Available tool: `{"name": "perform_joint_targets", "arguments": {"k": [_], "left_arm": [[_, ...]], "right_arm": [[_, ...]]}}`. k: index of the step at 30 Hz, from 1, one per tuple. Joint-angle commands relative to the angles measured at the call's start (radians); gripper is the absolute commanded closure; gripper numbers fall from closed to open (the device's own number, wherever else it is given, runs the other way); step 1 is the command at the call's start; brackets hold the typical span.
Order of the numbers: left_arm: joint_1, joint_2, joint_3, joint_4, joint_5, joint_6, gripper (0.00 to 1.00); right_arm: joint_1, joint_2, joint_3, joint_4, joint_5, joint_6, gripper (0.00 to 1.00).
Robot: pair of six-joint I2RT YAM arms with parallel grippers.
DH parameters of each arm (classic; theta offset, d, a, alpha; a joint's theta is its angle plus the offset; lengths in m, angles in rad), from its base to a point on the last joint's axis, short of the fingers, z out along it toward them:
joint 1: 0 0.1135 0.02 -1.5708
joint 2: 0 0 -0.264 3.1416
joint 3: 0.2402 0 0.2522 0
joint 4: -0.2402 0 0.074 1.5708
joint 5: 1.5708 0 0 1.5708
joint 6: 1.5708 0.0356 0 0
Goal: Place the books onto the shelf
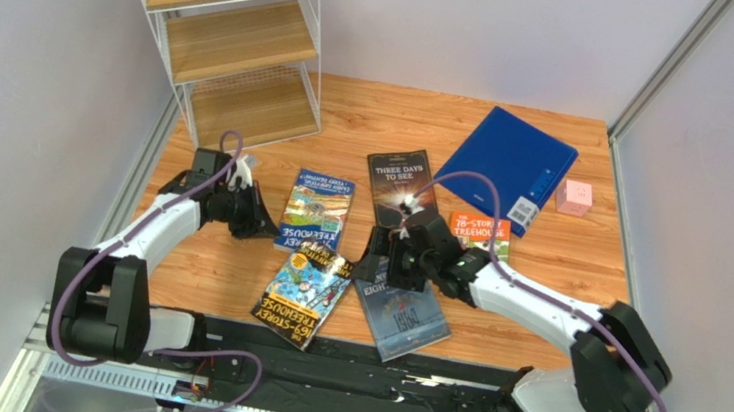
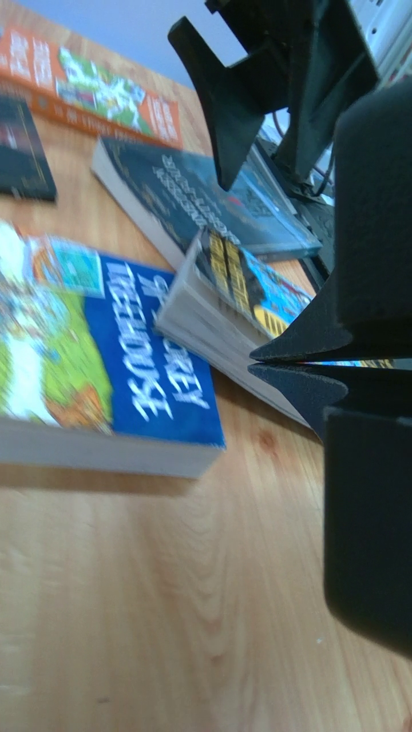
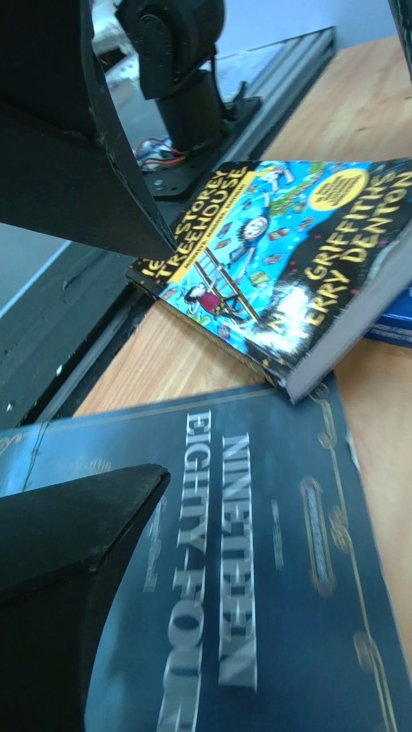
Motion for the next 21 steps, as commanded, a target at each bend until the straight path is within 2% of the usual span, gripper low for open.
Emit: {"name": "perform_joint_targets", "arguments": {"k": [1,7,11,16,21], "left_arm": [[-0.006,0.029,-0.09,0.025,-0.033,-0.062,1.0],[-0.073,0.061,-0.15,0.084,-0.054,-0.105,1.0],[-0.093,0.047,-0.161,0.087,-0.063,-0.117,1.0],[-0.118,0.067,-0.158,0.085,-0.048,-0.116,1.0],[-0.147,0.086,-0.165,0.094,-0.044,-0.12,1.0]], "right_arm": [[0.069,0.094,-0.008,0.195,-0.116,0.142,0.06],[0.144,0.191,-0.044,0.337,-0.148,0.254,0.08],[0.155,0.278,-0.095,0.524,-0.185,0.333,0.1],[0.156,0.422,-0.087,0.618,-0.193,0.368,0.15],[0.167,0.476,-0.049,0.683,-0.187,0.385,0.19]]}}
